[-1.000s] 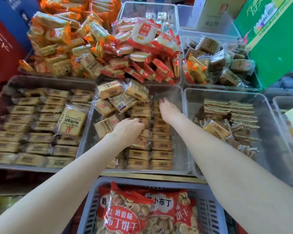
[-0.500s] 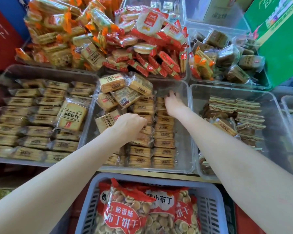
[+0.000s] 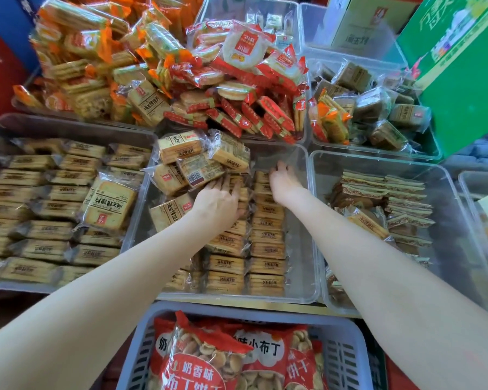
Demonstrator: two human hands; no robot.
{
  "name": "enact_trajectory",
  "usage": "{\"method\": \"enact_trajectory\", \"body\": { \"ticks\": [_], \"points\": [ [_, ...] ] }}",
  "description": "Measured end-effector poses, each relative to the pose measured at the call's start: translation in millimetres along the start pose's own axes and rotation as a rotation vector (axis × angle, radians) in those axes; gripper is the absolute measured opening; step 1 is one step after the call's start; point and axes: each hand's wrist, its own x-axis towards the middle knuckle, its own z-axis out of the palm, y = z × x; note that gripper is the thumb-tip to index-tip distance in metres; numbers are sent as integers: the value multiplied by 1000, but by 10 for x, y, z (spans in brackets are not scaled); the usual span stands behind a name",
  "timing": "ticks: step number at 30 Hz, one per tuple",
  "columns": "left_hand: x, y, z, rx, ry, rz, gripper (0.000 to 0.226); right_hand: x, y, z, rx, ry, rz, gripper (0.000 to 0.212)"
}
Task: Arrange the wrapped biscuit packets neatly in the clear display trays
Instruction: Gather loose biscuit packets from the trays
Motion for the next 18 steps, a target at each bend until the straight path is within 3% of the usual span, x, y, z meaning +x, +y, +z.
{"method": "enact_trajectory", "body": {
  "ticks": [3,7,13,18],
  "points": [
    [10,24,16,-8,1,-10,70,-29,-17,8,11,59,9,56],
    [-3,30,23,-23,-18,-22,69,-49,-36,40,-131,97,17,52],
    [-2,28,18,-38,-19,-29,69,-16,33,-31,-255,126,-103,57],
    [0,43,1,-33,-11,-41,69,-114,102,-242,-72,264,-156,61]
  ]
}}
